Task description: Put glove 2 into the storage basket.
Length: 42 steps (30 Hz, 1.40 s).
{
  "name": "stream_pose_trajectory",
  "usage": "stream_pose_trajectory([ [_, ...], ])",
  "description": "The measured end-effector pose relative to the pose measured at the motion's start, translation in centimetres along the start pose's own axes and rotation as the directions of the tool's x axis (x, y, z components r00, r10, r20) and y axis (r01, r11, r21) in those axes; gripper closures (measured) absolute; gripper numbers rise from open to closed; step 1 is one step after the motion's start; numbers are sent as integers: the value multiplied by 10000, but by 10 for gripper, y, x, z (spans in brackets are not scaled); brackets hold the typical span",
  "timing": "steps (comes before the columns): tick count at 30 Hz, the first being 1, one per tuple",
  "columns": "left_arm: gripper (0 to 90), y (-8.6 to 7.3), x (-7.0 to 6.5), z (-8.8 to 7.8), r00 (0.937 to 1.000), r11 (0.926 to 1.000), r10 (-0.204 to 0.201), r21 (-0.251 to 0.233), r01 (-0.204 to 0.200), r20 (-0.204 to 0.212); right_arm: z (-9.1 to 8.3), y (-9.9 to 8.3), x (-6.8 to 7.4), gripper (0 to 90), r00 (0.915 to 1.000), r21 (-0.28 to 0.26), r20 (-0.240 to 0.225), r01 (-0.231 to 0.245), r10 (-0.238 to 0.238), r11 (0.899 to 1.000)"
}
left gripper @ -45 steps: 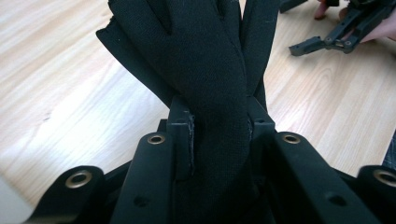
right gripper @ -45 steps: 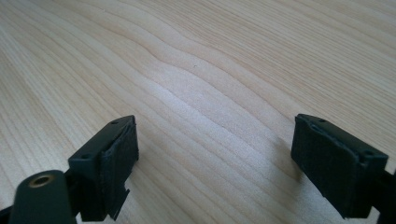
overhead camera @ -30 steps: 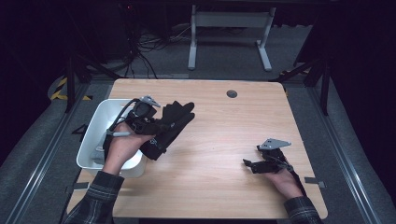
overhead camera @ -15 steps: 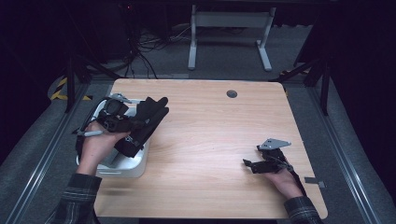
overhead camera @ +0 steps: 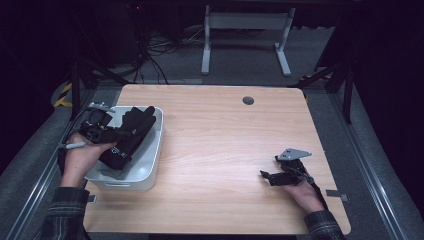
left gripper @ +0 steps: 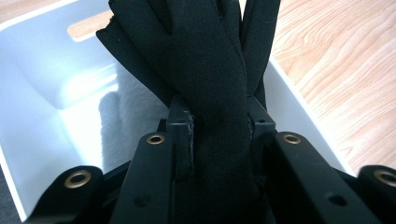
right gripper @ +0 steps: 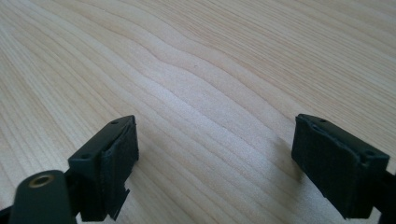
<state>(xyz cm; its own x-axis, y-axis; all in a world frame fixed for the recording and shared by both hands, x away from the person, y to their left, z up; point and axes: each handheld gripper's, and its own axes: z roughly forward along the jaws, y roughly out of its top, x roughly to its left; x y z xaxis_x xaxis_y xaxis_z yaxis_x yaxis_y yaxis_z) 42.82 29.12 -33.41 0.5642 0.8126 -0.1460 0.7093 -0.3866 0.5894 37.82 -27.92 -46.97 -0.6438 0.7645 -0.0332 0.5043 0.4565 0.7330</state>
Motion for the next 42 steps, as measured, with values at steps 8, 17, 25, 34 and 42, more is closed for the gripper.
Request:
stream_pose_trajectory([
  [8,703,-13,21,16,9995,9991,-304,305,304,4,0,0,0,154,10000,1,-3,-4,4,10000],
  [17,532,-19,31,34,9979,9963,-610,595,621,-200,0,0,0,153,10000,-10,-24,-11,11,10000],
  [25,193,-20,31,29,9929,9972,-689,224,714,-973,0,0,0,153,10000,-8,-20,-7,7,10000],
  [34,153,-16,16,11,9946,9978,-546,-416,511,-880,0,0,0,153,10000,2,-4,-5,5,10000],
  [42,153,-9,0,9,9973,9968,-288,-758,236,-669,0,0,0,153,10000,-6,-40,9,-9,10000],
])
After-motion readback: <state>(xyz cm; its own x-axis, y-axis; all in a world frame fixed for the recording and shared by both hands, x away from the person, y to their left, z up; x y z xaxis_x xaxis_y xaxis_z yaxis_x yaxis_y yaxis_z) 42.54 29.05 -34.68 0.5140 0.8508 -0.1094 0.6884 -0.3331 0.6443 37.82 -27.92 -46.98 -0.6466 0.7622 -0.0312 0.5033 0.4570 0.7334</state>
